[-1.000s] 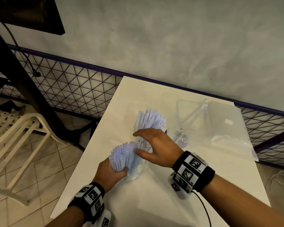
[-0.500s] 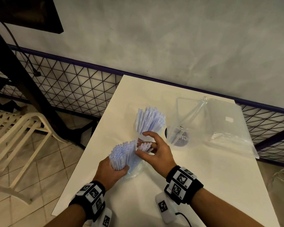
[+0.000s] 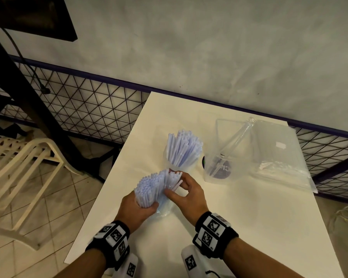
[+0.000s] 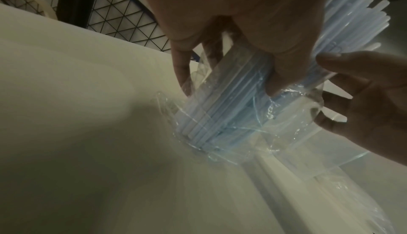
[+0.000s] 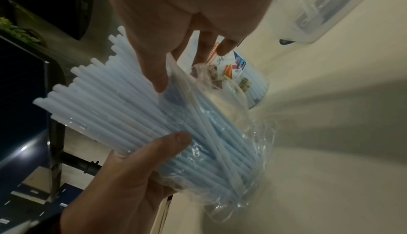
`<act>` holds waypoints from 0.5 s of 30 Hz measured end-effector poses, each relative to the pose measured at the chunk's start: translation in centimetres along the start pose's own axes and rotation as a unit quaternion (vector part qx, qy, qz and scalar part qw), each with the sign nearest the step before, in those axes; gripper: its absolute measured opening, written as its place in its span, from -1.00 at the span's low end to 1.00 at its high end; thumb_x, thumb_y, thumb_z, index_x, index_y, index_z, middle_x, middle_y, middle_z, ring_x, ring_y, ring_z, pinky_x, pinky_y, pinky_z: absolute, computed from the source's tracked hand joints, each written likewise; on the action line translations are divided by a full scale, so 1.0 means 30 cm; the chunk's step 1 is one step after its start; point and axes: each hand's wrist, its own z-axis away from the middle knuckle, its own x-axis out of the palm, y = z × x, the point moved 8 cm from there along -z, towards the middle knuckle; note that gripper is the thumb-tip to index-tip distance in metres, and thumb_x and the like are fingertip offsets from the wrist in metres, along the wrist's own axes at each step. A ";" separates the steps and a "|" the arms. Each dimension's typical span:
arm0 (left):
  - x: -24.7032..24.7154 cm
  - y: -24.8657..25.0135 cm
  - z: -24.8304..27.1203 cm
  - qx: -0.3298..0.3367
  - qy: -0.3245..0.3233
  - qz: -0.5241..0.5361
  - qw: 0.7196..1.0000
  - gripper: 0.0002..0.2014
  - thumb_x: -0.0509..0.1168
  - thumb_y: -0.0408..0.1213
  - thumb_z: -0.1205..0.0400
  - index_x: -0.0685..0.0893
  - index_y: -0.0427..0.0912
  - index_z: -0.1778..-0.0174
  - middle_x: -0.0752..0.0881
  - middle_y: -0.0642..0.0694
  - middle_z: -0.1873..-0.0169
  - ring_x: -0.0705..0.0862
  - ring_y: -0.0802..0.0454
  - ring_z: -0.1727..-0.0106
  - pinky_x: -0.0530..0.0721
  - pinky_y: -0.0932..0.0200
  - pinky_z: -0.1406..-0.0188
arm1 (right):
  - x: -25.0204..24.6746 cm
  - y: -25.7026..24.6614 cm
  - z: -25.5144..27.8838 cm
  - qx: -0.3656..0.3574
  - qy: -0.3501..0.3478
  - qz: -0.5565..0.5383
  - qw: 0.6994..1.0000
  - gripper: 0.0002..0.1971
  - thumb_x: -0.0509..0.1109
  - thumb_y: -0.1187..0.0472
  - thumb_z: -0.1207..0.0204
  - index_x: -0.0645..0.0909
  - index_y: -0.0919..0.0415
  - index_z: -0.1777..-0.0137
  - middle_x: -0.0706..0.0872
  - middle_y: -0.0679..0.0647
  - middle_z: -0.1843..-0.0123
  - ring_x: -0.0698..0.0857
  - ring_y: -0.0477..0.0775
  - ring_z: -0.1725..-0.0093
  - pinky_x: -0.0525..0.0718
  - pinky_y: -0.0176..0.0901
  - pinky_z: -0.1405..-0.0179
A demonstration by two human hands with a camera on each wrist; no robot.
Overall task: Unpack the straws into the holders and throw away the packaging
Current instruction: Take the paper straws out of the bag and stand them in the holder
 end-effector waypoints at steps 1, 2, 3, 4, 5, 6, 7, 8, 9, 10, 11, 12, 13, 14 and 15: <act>0.000 0.000 0.000 0.001 0.000 0.000 1.000 -0.57 0.61 -0.32 -0.34 0.68 -0.07 -0.09 0.74 0.18 0.15 0.72 0.45 0.16 0.59 0.62 0.30 | 0.006 0.003 0.004 -0.001 -0.006 0.009 1.000 -0.54 0.64 0.22 -0.42 0.66 -0.13 -0.27 0.81 -0.21 -0.14 0.75 -0.20 -0.18 0.66 -0.23 -0.26; -0.001 0.000 0.001 0.002 0.000 -0.001 1.000 -0.57 0.61 -0.32 -0.33 0.68 -0.07 -0.09 0.74 0.18 0.15 0.71 0.50 0.16 0.58 0.63 0.30 | 0.012 0.005 0.007 -0.003 -0.013 0.018 1.000 -0.56 0.64 0.17 -0.42 0.66 -0.21 -0.25 0.81 -0.23 -0.14 0.74 -0.21 -0.19 0.65 -0.23 -0.27; -0.001 -0.001 0.001 0.002 -0.001 -0.002 1.000 -0.57 0.61 -0.32 -0.33 0.68 -0.07 -0.09 0.74 0.19 0.15 0.70 0.52 0.15 0.58 0.63 0.30 | 0.017 0.006 0.007 -0.005 -0.014 0.034 0.999 -0.58 0.63 0.10 -0.41 0.66 -0.30 -0.21 0.80 -0.25 -0.15 0.73 -0.21 -0.21 0.64 -0.21 -0.29; -0.001 0.000 0.001 0.002 -0.001 -0.003 1.000 -0.56 0.61 -0.31 -0.33 0.68 -0.06 -0.10 0.74 0.20 0.15 0.71 0.50 0.15 0.58 0.64 0.30 | 0.017 0.008 0.005 -0.009 -0.010 0.057 0.998 -0.61 0.62 0.04 -0.42 0.65 -0.38 -0.17 0.79 -0.28 -0.16 0.71 -0.22 -0.22 0.63 -0.19 -0.31; -0.001 0.000 0.000 0.001 -0.002 -0.004 1.000 -0.55 0.62 -0.31 -0.33 0.67 -0.06 -0.10 0.74 0.20 0.15 0.72 0.45 0.15 0.58 0.64 0.29 | 0.015 0.006 -0.001 -0.017 -0.003 0.083 0.996 -0.65 0.60 0.01 -0.44 0.64 -0.43 -0.12 0.76 -0.35 -0.16 0.69 -0.25 -0.23 0.61 -0.18 -0.33; 0.000 0.001 0.000 0.000 -0.002 -0.004 1.000 -0.54 0.62 -0.32 -0.32 0.66 -0.06 -0.11 0.73 0.21 0.15 0.72 0.42 0.15 0.58 0.64 0.29 | 0.010 -0.004 -0.006 -0.030 0.004 0.108 0.994 -0.68 0.58 0.01 -0.46 0.65 -0.43 -0.11 0.72 -0.42 -0.14 0.66 -0.27 -0.23 0.58 -0.19 -0.34; 0.000 0.002 0.000 0.000 -0.002 -0.004 1.000 -0.54 0.62 -0.33 -0.32 0.65 -0.06 -0.10 0.72 0.22 0.15 0.71 0.41 0.15 0.57 0.65 0.29 | 0.006 -0.020 -0.013 -0.048 0.012 0.127 0.991 -0.70 0.57 0.03 -0.49 0.68 -0.37 -0.12 0.68 -0.47 -0.11 0.64 -0.29 -0.22 0.55 -0.23 -0.34; -0.001 0.004 0.001 0.001 -0.002 -0.004 1.000 -0.54 0.62 -0.34 -0.32 0.64 -0.07 -0.10 0.71 0.22 0.15 0.71 0.43 0.17 0.57 0.66 0.29 | 0.001 -0.039 -0.020 -0.068 0.016 0.138 0.988 -0.74 0.57 0.05 -0.50 0.73 -0.25 -0.15 0.66 -0.49 -0.09 0.62 -0.32 -0.20 0.52 -0.28 -0.32; -0.001 0.004 0.000 0.001 -0.002 -0.004 1.000 -0.54 0.62 -0.34 -0.32 0.64 -0.07 -0.10 0.71 0.22 0.16 0.71 0.49 0.17 0.57 0.66 0.29 | -0.003 -0.058 -0.026 -0.088 0.019 0.147 0.985 -0.75 0.57 0.06 -0.50 0.76 -0.14 -0.17 0.65 -0.48 -0.05 0.61 -0.36 -0.17 0.50 -0.38 -0.27; -0.001 0.004 -0.001 0.002 -0.003 -0.005 1.000 -0.55 0.62 -0.35 -0.32 0.65 -0.08 -0.10 0.71 0.22 0.16 0.69 0.55 0.17 0.56 0.66 0.29 | -0.006 -0.074 -0.031 -0.106 0.018 0.157 0.982 -0.76 0.57 0.08 -0.50 0.78 -0.05 -0.17 0.64 -0.46 0.00 0.59 -0.41 -0.12 0.48 -0.49 -0.20; -0.001 0.003 -0.002 0.003 -0.004 -0.007 1.000 -0.55 0.62 -0.34 -0.32 0.65 -0.09 -0.10 0.71 0.21 0.16 0.68 0.58 0.17 0.57 0.66 0.29 | -0.006 -0.082 -0.036 -0.118 0.014 0.164 0.979 -0.77 0.58 0.12 -0.50 0.79 0.02 -0.15 0.64 -0.44 0.05 0.59 -0.44 -0.05 0.45 -0.57 -0.09; 0.000 0.002 -0.003 0.003 -0.005 -0.010 1.000 -0.54 0.62 -0.34 -0.32 0.65 -0.09 -0.10 0.71 0.20 0.16 0.69 0.53 0.17 0.57 0.66 0.28 | -0.003 -0.082 -0.039 -0.119 0.005 0.165 0.979 -0.80 0.58 0.16 -0.50 0.79 0.08 -0.11 0.67 -0.38 0.11 0.60 -0.43 0.03 0.45 -0.58 0.01; 0.000 0.001 -0.003 0.003 -0.005 -0.013 1.000 -0.54 0.62 -0.33 -0.32 0.64 -0.09 -0.10 0.72 0.19 0.16 0.71 0.46 0.17 0.58 0.65 0.28 | 0.002 -0.074 -0.041 -0.110 -0.005 0.159 0.981 -0.84 0.58 0.20 -0.49 0.79 0.14 -0.05 0.72 -0.27 0.16 0.62 -0.36 0.11 0.46 -0.57 0.11; 0.000 0.003 -0.003 0.003 -0.004 -0.015 1.000 -0.54 0.62 -0.32 -0.32 0.64 -0.08 -0.09 0.72 0.18 0.16 0.72 0.40 0.15 0.59 0.64 0.28 | 0.007 -0.060 -0.041 -0.094 -0.015 0.147 0.984 -0.88 0.58 0.23 -0.48 0.78 0.19 0.01 0.77 -0.12 0.19 0.65 -0.24 0.17 0.47 -0.54 0.17; 0.000 0.002 -0.004 0.003 -0.003 -0.014 1.000 -0.54 0.62 -0.32 -0.32 0.64 -0.07 -0.09 0.72 0.17 0.15 0.71 0.36 0.12 0.59 0.63 0.27 | 0.012 -0.044 -0.040 -0.075 -0.022 0.134 0.988 -0.89 0.59 0.24 -0.47 0.77 0.23 0.05 0.80 0.02 0.19 0.68 -0.12 0.19 0.50 -0.49 0.20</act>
